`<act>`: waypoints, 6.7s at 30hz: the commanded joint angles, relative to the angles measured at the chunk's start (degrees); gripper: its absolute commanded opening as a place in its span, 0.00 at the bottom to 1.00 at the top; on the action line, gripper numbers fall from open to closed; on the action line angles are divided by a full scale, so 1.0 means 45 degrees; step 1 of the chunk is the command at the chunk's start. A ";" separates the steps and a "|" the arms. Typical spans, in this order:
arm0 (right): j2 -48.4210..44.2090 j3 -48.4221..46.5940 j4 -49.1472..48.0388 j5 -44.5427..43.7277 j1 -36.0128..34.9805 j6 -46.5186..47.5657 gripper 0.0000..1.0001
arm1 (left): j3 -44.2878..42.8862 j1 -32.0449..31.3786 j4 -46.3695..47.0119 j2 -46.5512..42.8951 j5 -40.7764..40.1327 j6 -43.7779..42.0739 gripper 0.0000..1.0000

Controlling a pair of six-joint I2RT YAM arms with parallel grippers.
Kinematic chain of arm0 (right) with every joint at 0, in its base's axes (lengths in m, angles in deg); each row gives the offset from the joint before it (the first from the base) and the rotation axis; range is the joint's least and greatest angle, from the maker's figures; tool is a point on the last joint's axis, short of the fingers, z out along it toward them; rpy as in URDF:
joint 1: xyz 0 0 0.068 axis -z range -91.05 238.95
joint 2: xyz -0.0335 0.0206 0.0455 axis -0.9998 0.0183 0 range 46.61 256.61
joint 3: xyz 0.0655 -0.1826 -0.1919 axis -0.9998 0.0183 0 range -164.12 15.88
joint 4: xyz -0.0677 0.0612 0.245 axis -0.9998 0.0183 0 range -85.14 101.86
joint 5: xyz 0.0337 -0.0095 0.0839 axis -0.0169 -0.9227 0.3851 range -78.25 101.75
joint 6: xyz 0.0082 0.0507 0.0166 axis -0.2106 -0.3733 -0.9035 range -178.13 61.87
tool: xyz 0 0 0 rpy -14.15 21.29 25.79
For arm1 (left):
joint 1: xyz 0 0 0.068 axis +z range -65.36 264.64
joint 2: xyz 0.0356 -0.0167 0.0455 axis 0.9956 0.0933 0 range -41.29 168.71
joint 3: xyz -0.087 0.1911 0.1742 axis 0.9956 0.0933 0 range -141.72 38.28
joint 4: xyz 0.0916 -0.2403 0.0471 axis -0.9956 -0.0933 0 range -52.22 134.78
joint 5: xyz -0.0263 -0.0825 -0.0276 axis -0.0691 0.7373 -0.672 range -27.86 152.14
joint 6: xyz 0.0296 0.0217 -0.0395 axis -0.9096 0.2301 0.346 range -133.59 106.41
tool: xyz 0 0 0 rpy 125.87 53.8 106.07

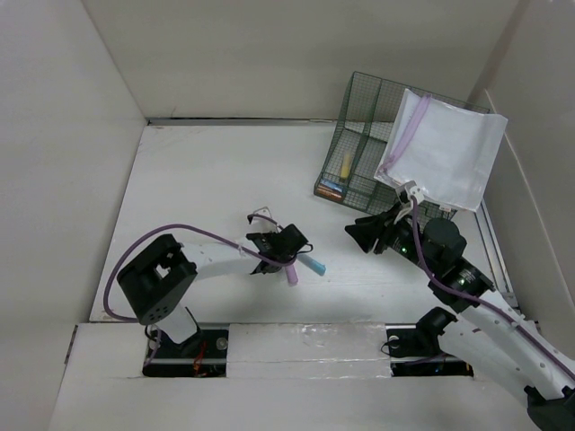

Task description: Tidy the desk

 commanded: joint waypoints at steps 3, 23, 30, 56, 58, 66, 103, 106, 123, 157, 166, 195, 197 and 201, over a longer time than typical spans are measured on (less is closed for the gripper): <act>-0.0033 -0.0239 -0.0696 -0.0254 0.0078 0.0007 0.48 | 0.0533 -0.0149 -0.0819 0.0369 0.0705 -0.0669 0.10; -0.0443 -0.0434 -0.0951 -0.1503 0.0078 -0.0207 0.48 | -0.3021 0.0962 0.2786 -0.3403 -0.0940 -0.5658 0.00; -0.1359 -0.0239 -0.0248 -0.2656 0.0078 -0.0363 0.47 | -0.5381 0.2367 0.7945 -0.0516 0.1680 -0.9022 0.00; -0.1186 -0.0219 0.0164 -0.2424 0.0078 -0.0285 0.48 | -1.9466 0.3269 0.6973 1.1030 0.5550 -1.1958 0.13; -0.1128 -0.0219 0.0086 -0.2384 0.0078 -0.0286 0.47 | -1.9447 0.3269 0.7013 1.1051 0.5530 -1.1938 0.15; -0.1127 -0.0590 0.0046 -0.2305 0.0078 -0.0344 0.49 | -1.9174 0.3269 0.7287 1.0934 0.5841 -1.1879 0.49; 0.1255 -0.6508 -0.1243 -0.0372 0.0078 -0.3196 0.89 | 0.1412 -0.0166 0.5294 -0.3637 0.2250 -0.4556 0.67; 0.1430 -0.6625 -0.1302 -0.0157 0.0078 -0.3196 0.90 | 0.1023 -0.0889 0.4418 -0.3035 0.1355 -0.4245 0.68; 0.0924 -0.6218 -0.1048 -0.1090 0.0078 -0.2240 0.92 | 0.0961 -0.0638 0.3908 -0.1621 0.0804 -0.3405 0.64; 0.1412 -0.3501 -0.1438 -0.1465 0.0078 -0.1145 0.48 | 0.0456 -0.1087 0.1429 0.0015 0.1000 -0.3169 0.24; 0.1080 -0.3071 -0.1458 -0.2129 0.0078 -0.0833 0.50 | 0.0398 -0.1087 -0.1167 -0.1349 -0.0913 -0.2427 0.00; -0.0815 -0.1977 0.0534 -0.3028 0.0078 -0.0540 0.49 | -1.8373 0.3620 0.6426 0.9955 0.7346 -1.1977 0.01; -0.0854 -0.1996 0.0709 -0.2989 0.0078 -0.0559 0.50 | -1.9052 0.3736 0.6563 1.0520 0.7308 -1.1802 0.04; -0.0932 -0.1977 0.0788 -0.2989 0.0078 -0.0559 0.50 | -1.9310 0.3737 0.6973 1.0816 0.7190 -1.1802 0.07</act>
